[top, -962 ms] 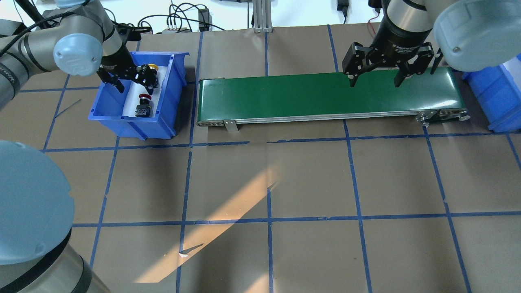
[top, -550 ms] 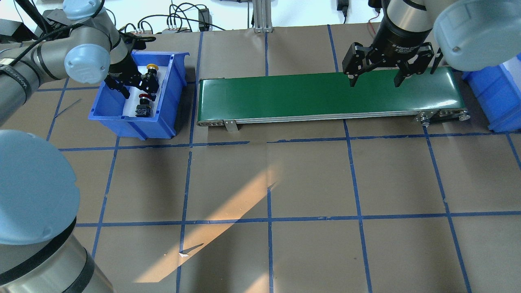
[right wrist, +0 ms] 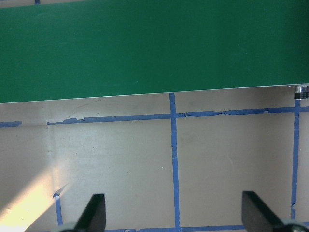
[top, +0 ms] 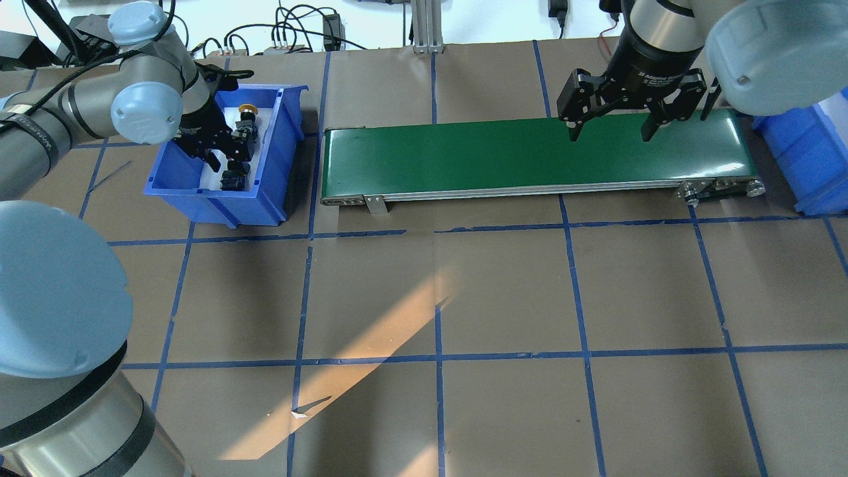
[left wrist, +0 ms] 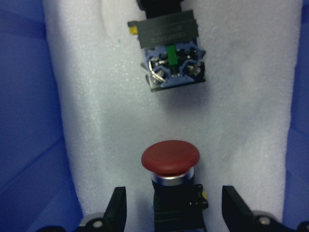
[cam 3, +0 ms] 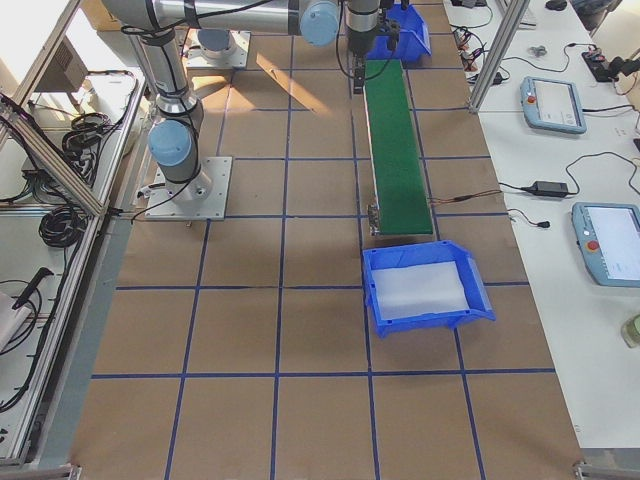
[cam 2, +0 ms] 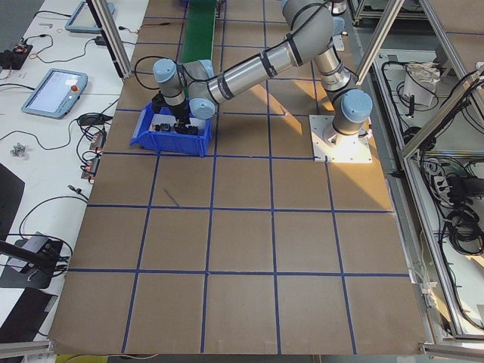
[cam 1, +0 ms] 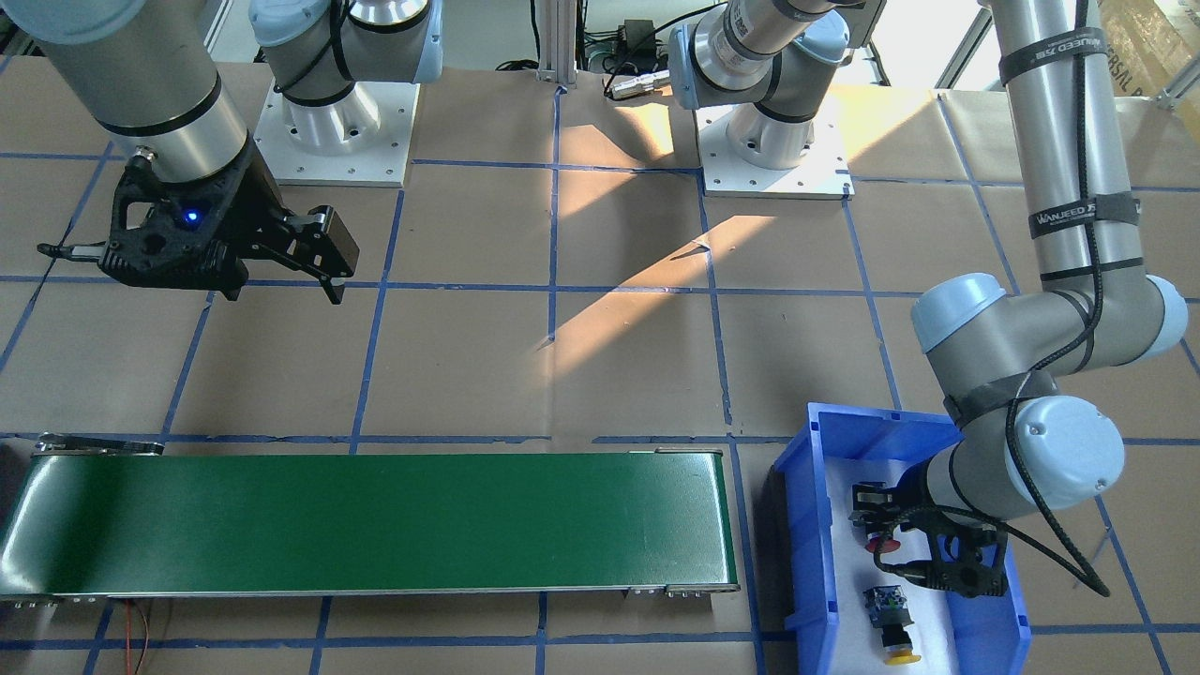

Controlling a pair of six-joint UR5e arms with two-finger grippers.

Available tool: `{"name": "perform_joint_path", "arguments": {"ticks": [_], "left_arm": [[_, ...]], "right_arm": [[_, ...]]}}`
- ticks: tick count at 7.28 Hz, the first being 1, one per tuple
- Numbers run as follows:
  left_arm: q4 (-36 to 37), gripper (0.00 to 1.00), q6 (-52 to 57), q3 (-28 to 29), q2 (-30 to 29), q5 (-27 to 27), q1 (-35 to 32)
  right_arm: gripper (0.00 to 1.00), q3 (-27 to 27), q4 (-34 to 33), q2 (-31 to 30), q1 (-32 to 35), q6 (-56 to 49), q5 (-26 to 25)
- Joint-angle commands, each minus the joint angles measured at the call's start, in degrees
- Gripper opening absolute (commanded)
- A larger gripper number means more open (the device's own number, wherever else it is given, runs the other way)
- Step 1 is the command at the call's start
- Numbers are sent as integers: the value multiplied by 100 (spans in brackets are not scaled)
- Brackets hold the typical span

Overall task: Transport two buttons from left to right
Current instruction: 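Grasp the red-capped button with the left gripper and lift it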

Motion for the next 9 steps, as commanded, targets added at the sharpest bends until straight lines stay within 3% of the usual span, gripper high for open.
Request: {"name": "perform_joint_path", "arguments": {"ticks": [1,4,7,9], "left_arm": [[1,40,-85,-66,-13,-3,6],[-25,35,-86,135,170,49,-20],[-577,35,-216,206,1030,23,-169],[-685,35,-1003,215,1252,-20,-807]], "right_arm": [[100,-17,0,7,0,-1,0],[100,-8,0,-1,0,-1,0],[100,18,9,-19,0,8,0],[100,9,9,-19,0,17,0]]}}
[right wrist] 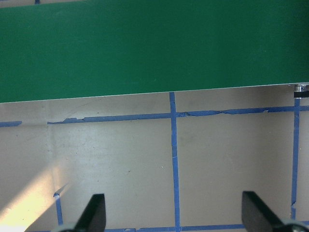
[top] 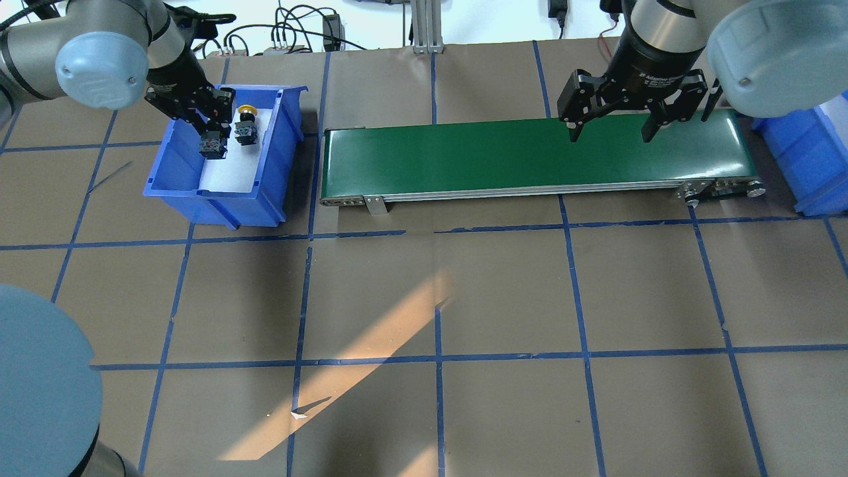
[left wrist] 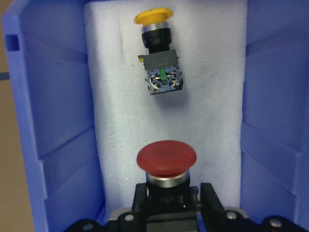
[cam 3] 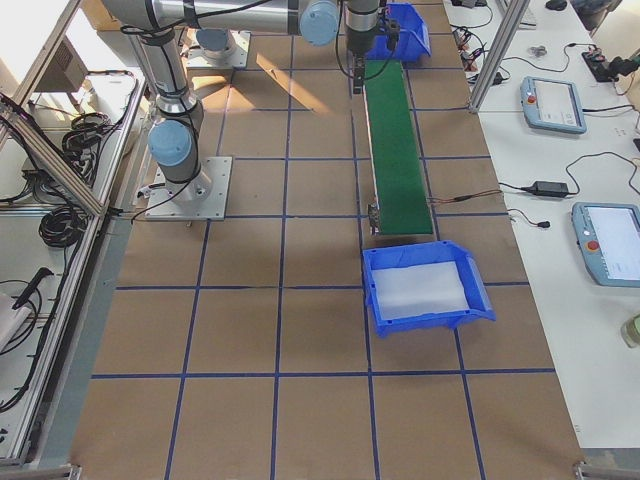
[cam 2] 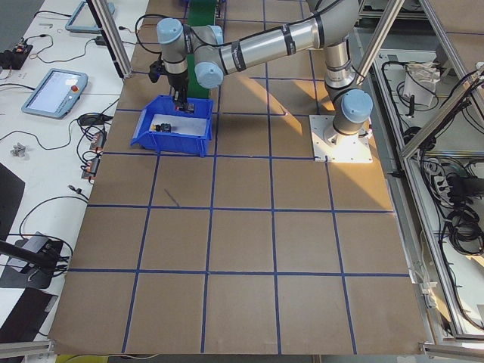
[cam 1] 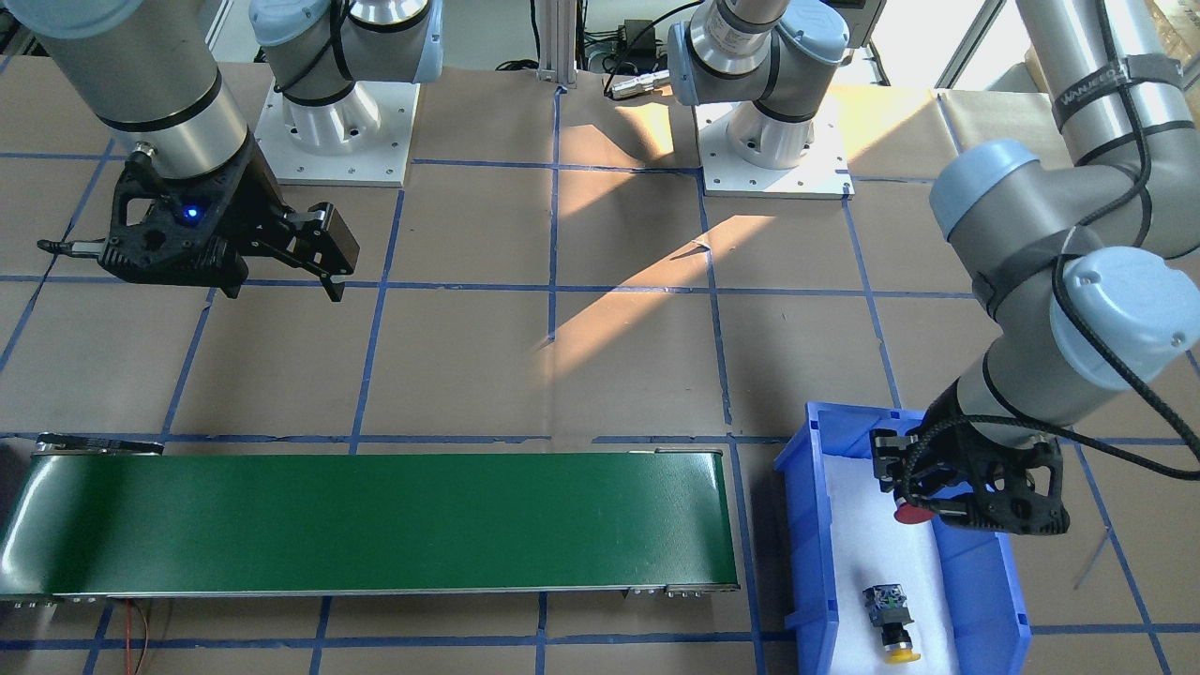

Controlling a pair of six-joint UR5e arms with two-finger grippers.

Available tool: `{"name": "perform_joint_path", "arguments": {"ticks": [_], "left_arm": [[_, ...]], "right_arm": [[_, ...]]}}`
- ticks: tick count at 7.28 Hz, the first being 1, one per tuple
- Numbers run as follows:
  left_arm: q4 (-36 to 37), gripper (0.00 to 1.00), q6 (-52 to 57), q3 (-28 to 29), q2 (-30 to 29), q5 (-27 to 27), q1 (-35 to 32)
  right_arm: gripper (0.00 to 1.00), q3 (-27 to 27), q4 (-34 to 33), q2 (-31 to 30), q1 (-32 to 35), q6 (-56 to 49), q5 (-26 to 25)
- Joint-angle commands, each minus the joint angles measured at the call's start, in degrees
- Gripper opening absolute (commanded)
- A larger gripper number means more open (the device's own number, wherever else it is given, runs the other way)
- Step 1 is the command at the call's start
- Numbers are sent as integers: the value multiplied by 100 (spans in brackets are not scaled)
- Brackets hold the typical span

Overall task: Transport two buttons from left to right
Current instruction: 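Carry the red-capped button with the left gripper over the conveyor belt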

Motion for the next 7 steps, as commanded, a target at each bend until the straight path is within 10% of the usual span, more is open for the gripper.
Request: {"name": "perform_joint_path", "arguments": {"ticks": [1,7], "left_arm": [[-21,35,-1053,122,-4,-144,-756],[-4,35,-1972,932,-980,-330,-1261]], "right_arm": [[100,-2,0,0,0,4,0],[100,-2,9,0,0,4,0]]}}
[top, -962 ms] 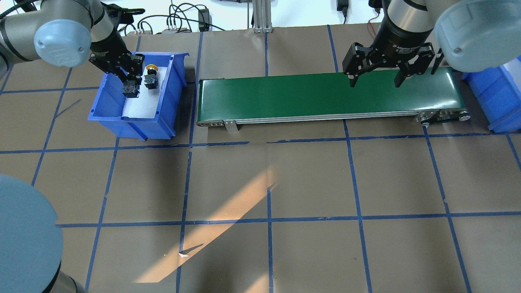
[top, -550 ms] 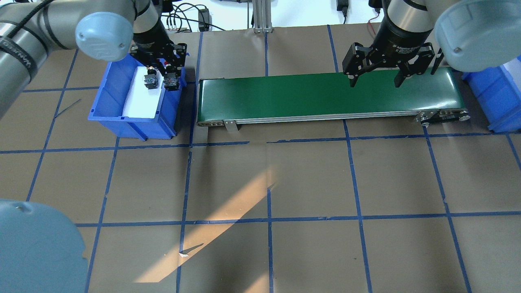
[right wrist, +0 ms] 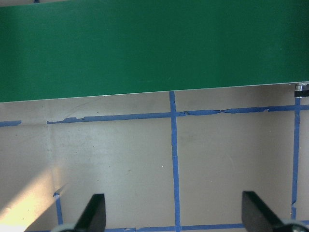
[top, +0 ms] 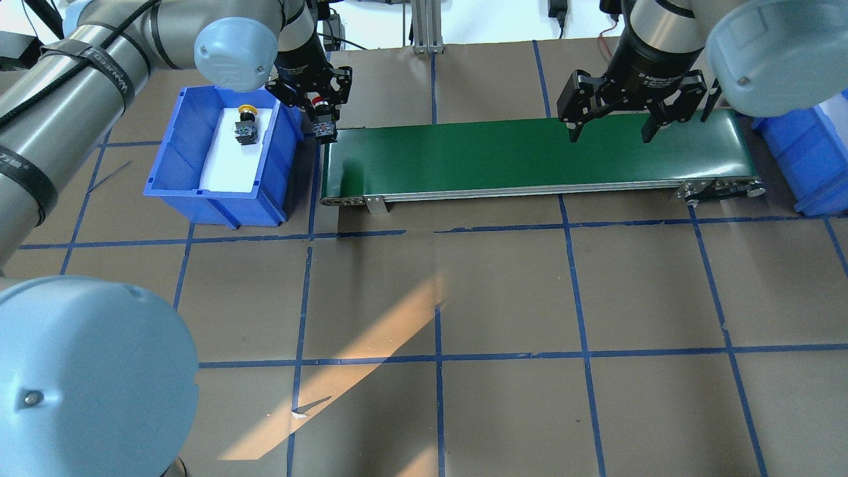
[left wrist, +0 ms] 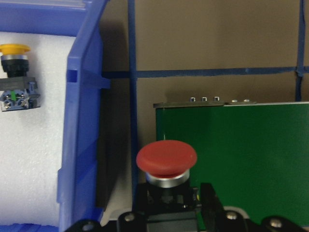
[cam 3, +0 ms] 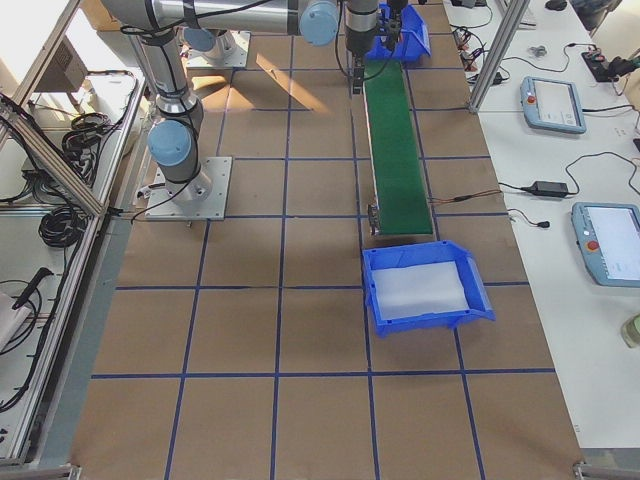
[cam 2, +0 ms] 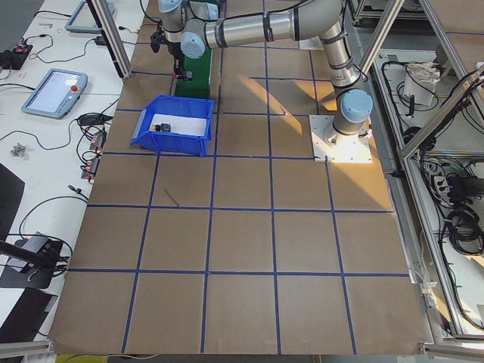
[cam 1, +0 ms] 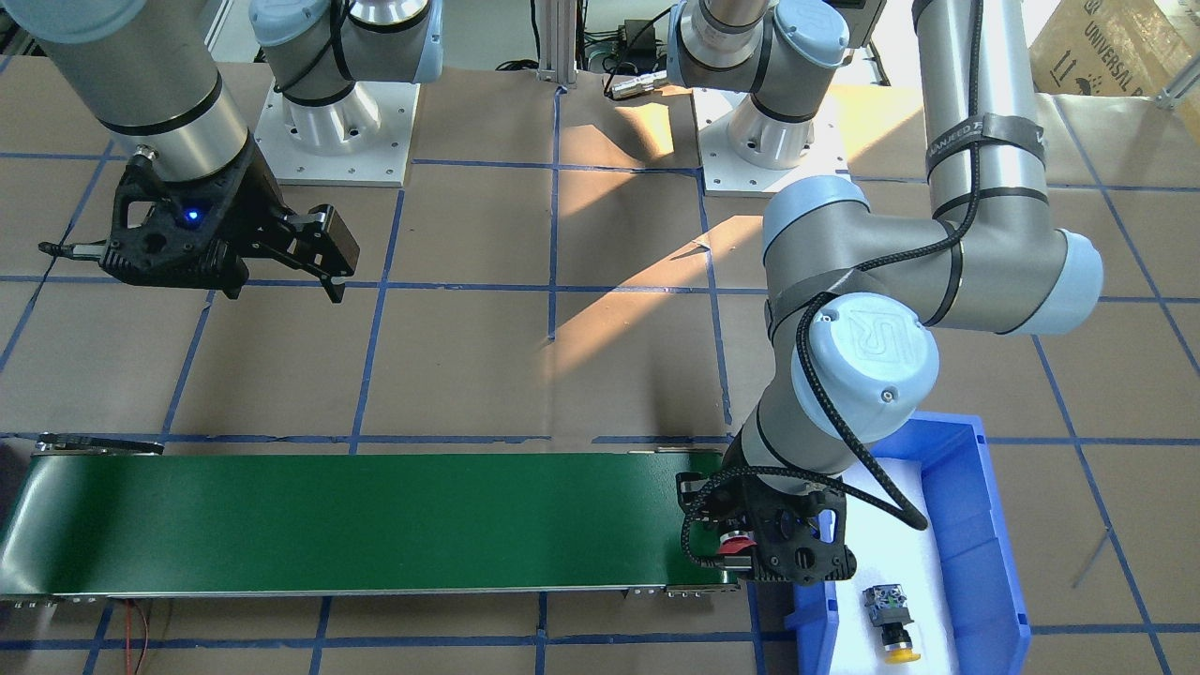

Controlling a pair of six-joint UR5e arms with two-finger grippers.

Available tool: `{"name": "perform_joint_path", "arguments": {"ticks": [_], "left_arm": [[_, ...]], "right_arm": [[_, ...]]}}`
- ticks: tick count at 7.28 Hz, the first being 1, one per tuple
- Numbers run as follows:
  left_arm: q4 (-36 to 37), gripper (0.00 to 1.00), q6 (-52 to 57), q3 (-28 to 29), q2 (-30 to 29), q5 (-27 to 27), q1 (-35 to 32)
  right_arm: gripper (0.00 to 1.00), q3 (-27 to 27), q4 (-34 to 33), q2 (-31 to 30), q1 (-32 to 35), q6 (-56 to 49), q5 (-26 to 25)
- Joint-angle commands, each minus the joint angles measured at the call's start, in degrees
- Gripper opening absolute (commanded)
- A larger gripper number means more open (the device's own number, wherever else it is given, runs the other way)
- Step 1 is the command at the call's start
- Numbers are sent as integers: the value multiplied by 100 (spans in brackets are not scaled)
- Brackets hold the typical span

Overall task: Transport two buttons from left to right
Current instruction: 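Carry the red-capped button with the left gripper over the conveyor belt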

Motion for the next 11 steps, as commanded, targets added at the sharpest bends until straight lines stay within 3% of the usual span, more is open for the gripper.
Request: {"name": "perform_joint_path", "arguments": {"ticks": [1,11], "left_arm": [[50,35,-110,47,-110,-2,-44],[155,35,-365,74,-215,-64,-167]], "right_arm": [[100,-3,-9,8,0,-2,0],[100,-12,-27,17,0,-11,0]]}}
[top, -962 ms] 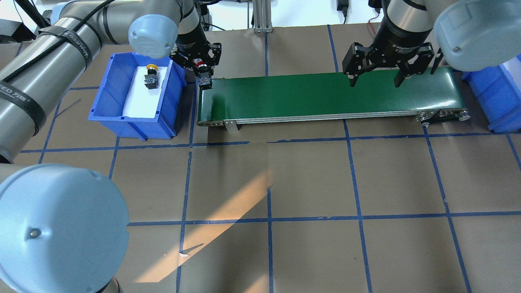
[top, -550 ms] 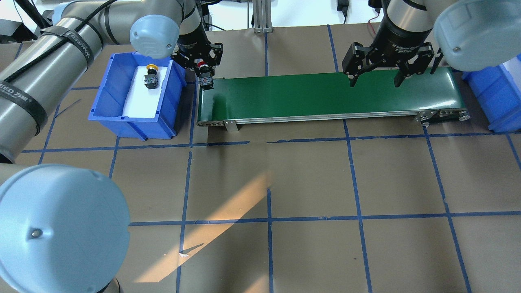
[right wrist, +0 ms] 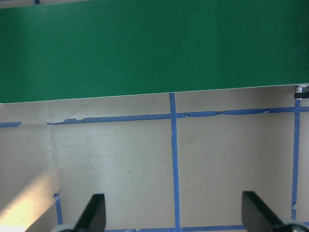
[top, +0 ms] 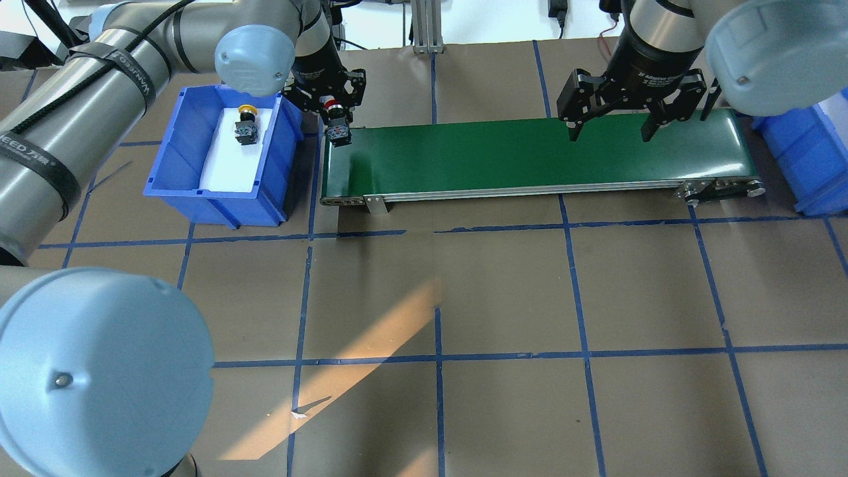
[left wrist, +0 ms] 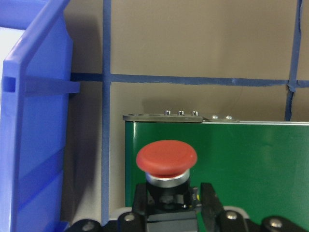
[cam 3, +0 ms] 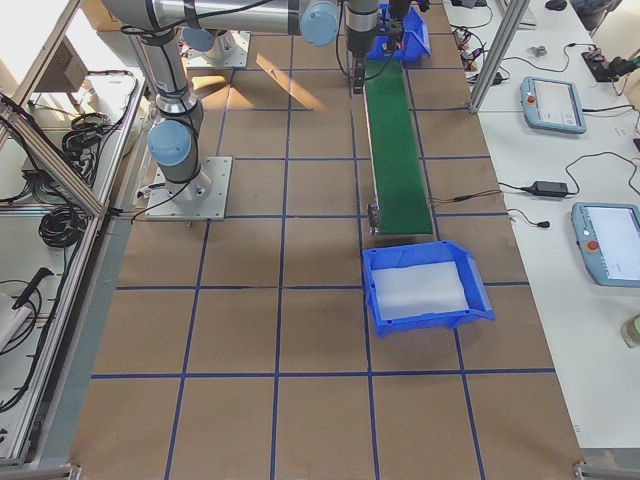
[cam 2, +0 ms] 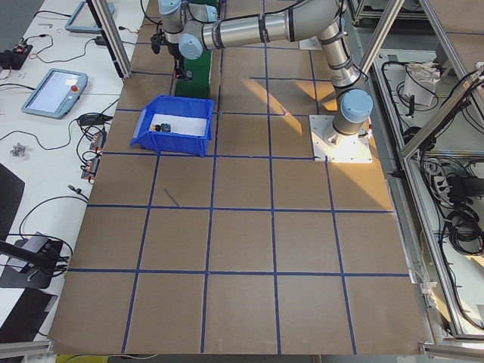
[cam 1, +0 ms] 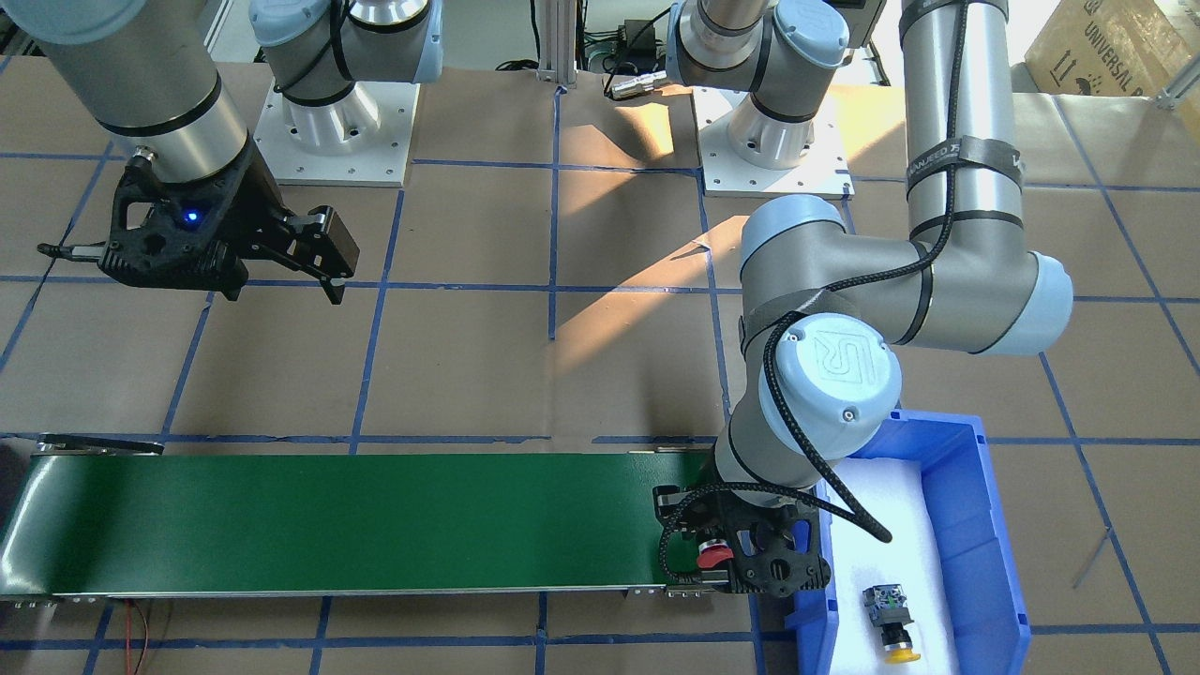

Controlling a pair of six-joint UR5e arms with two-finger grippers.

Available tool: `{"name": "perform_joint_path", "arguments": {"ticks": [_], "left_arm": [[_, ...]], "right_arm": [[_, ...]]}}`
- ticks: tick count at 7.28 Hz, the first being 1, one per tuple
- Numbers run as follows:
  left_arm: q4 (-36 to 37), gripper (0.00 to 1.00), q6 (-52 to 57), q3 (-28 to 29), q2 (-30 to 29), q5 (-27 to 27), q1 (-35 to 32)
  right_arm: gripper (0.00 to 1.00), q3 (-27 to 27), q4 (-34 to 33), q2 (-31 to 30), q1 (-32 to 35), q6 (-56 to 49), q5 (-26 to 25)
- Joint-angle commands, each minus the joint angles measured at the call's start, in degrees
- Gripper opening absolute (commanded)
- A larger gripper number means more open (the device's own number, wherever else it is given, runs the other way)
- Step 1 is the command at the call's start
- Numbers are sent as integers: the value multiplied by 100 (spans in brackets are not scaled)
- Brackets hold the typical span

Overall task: Transport two buttons from left to right
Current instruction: 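Carry the red-capped button with the left gripper over the conveyor belt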

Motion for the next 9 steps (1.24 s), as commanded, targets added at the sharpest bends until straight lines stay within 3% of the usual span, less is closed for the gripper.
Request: {"name": "perform_joint_path", "arguments": {"ticks": [1,9], "left_arm": [[72,35,-11,-3,-65,3,-38],[64,40,94,-275,-258,-15,-223]], "right_arm": [[100,-3,-3,-6,0,-1,0],[100,6,5,-6,0,16,0]]}}
